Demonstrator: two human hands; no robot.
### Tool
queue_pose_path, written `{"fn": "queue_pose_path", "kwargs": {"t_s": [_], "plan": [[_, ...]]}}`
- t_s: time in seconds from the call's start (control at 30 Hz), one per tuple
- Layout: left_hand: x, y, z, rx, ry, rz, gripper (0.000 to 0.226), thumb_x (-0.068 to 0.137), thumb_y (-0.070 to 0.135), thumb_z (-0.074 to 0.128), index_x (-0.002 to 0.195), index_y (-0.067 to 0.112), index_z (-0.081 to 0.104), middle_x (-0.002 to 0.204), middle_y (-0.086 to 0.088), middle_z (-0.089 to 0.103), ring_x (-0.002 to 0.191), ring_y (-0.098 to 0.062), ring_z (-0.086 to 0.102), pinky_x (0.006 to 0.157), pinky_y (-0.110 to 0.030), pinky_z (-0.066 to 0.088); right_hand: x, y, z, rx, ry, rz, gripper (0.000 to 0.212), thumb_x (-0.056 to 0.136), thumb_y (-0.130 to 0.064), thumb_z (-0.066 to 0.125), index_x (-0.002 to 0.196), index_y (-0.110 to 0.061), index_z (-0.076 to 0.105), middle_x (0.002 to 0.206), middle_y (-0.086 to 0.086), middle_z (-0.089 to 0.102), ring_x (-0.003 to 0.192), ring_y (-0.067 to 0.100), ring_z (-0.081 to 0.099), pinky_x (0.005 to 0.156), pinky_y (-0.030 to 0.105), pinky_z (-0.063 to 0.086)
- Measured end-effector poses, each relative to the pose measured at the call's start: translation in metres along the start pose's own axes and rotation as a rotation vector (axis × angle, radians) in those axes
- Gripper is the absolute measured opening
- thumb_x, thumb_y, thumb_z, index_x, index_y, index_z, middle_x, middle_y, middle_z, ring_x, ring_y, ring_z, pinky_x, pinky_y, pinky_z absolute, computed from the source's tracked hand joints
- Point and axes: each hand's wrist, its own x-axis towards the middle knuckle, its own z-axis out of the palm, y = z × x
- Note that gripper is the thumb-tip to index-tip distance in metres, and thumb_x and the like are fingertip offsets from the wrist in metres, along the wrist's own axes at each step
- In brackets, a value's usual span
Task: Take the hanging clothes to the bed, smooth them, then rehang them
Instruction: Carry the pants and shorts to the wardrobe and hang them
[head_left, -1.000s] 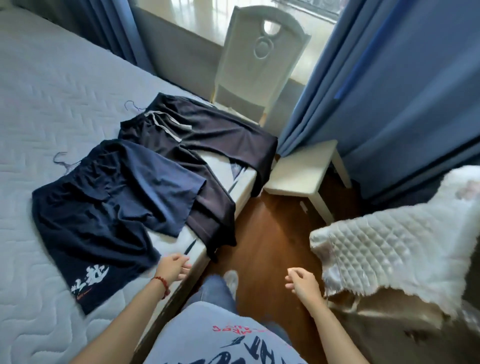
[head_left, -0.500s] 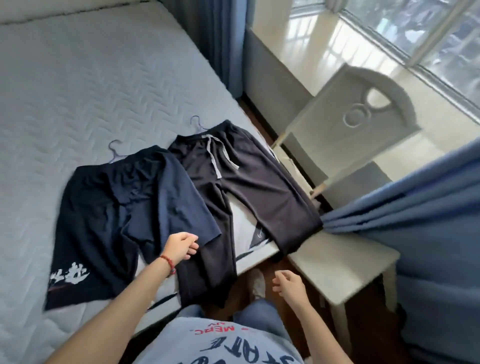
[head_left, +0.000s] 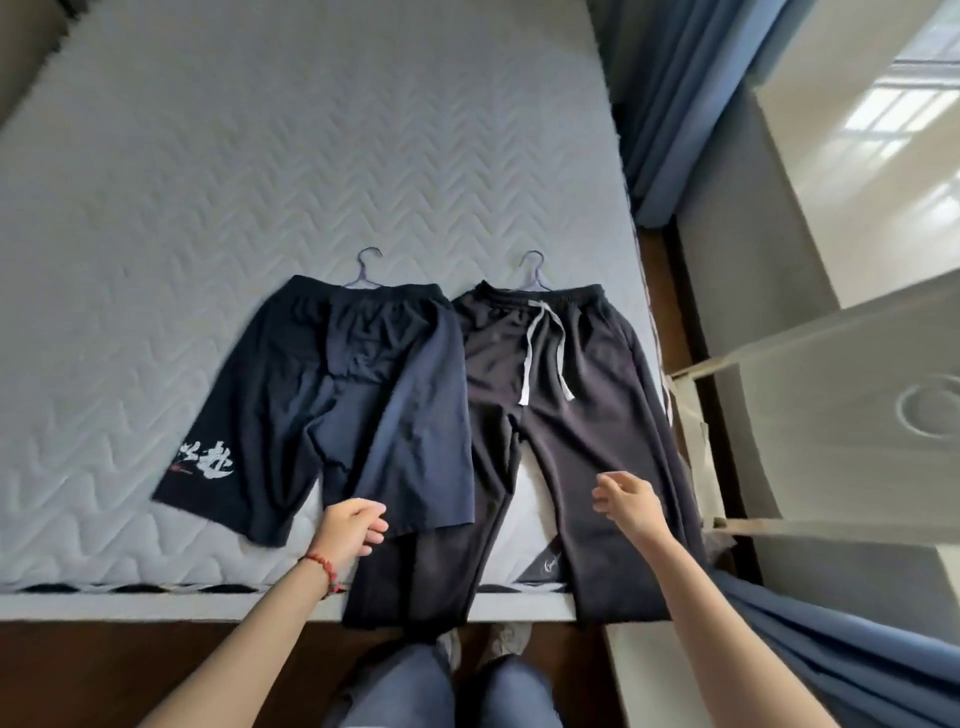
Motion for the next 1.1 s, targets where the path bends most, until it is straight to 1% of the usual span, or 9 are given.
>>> {"fn": "queue_pose_path", "kwargs": {"t_s": [0.17, 0.27, 0.37, 0.47, 0.57, 0.63, 0.77, 0.97, 1.1], "plan": [[0.044, 0.044, -0.023, 0.016, 0.030, 0.070, 0.015, 0.091, 0.010, 0.047, 0.084, 0.013, 0.060, 0.068, -0.004, 0.060, 0.057, -0.013, 0.052, 0.043, -0.014, 0.040, 0.032, -0.045, 0.021, -0.010, -0.019, -0.047, 0.014, 0.091, -0.016, 0.051, 0.095, -0.010, 0.063, 0.070, -0.001, 0.063, 0.060, 0.015, 0.059, 0.082, 0.038, 0.048], [0.076, 0.077, -0.036, 0.032, 0.031, 0.131, 0.014, 0.091, 0.009, 0.047, 0.089, 0.010, 0.061, 0.068, -0.004, 0.060, 0.058, -0.014, 0.053, 0.048, -0.017, 0.040, 0.051, -0.074, 0.034, -0.025, -0.016, -0.064, 0.013, 0.091, -0.018, 0.050, 0.095, -0.014, 0.062, 0.080, 0.005, 0.066, 0.064, 0.014, 0.061, 0.086, 0.038, 0.048], [0.114, 0.106, -0.044, 0.056, 0.047, 0.182, 0.014, 0.090, 0.009, 0.048, 0.087, 0.010, 0.062, 0.068, -0.003, 0.061, 0.059, -0.014, 0.053, 0.051, -0.020, 0.040, 0.079, -0.103, 0.045, -0.028, 0.000, -0.083, 0.017, 0.091, -0.017, 0.050, 0.099, -0.011, 0.063, 0.086, 0.007, 0.066, 0.065, 0.012, 0.061, 0.083, 0.036, 0.049], [0.165, 0.130, -0.048, 0.087, 0.055, 0.221, 0.014, 0.089, 0.011, 0.050, 0.089, 0.008, 0.063, 0.069, -0.003, 0.062, 0.063, -0.018, 0.055, 0.053, -0.022, 0.042, 0.119, -0.130, 0.052, -0.062, 0.025, -0.120, 0.019, 0.090, -0.015, 0.050, 0.102, -0.009, 0.064, 0.086, 0.006, 0.066, 0.068, 0.009, 0.060, 0.074, 0.026, 0.047], [0.215, 0.151, -0.048, 0.137, 0.074, 0.255, 0.015, 0.089, 0.015, 0.051, 0.086, 0.012, 0.065, 0.072, -0.002, 0.064, 0.070, -0.021, 0.057, 0.059, -0.026, 0.044, 0.169, -0.152, 0.059, -0.148, 0.036, -0.178, 0.022, 0.091, -0.017, 0.052, 0.106, -0.009, 0.065, 0.093, 0.009, 0.068, 0.084, 0.021, 0.065, 0.079, 0.027, 0.045], [0.250, 0.166, -0.045, 0.200, 0.107, 0.302, 0.016, 0.089, 0.016, 0.050, 0.081, 0.016, 0.064, 0.074, -0.003, 0.065, 0.073, -0.021, 0.059, 0.067, -0.027, 0.045, 0.205, -0.167, 0.068, -0.247, 0.024, -0.219, 0.023, 0.091, -0.021, 0.053, 0.108, -0.012, 0.065, 0.097, 0.009, 0.068, 0.093, 0.023, 0.063, 0.079, 0.026, 0.041], [0.329, 0.194, -0.039, 0.368, 0.240, 0.408, 0.018, 0.089, 0.012, 0.049, 0.094, 0.010, 0.067, 0.093, -0.011, 0.070, 0.090, -0.025, 0.064, 0.083, -0.028, 0.046, 0.287, -0.189, 0.091, -0.426, 0.059, -0.319, 0.028, 0.091, -0.025, 0.049, 0.115, -0.016, 0.061, 0.109, 0.009, 0.068, 0.103, 0.027, 0.060, 0.085, 0.033, 0.044], [0.441, 0.210, -0.046, 0.610, 0.417, 0.595, 0.027, 0.087, 0.003, 0.048, 0.110, -0.001, 0.061, 0.114, -0.023, 0.063, 0.107, -0.037, 0.059, 0.096, -0.042, 0.045, 0.387, -0.183, 0.098, -0.698, 0.222, -0.460, 0.035, 0.092, -0.021, 0.045, 0.123, -0.010, 0.054, 0.127, 0.015, 0.053, 0.120, 0.031, 0.047, 0.093, 0.041, 0.041], [0.494, 0.207, -0.049, 0.722, 0.561, 0.509, 0.034, 0.092, 0.007, 0.040, 0.123, 0.001, 0.052, 0.131, -0.020, 0.051, 0.123, -0.036, 0.045, 0.096, -0.047, 0.038, 0.431, -0.174, 0.106, -0.820, 0.397, -0.508, 0.036, 0.093, -0.018, 0.040, 0.125, -0.006, 0.052, 0.125, 0.022, 0.052, 0.116, 0.039, 0.046, 0.093, 0.045, 0.037]]}}
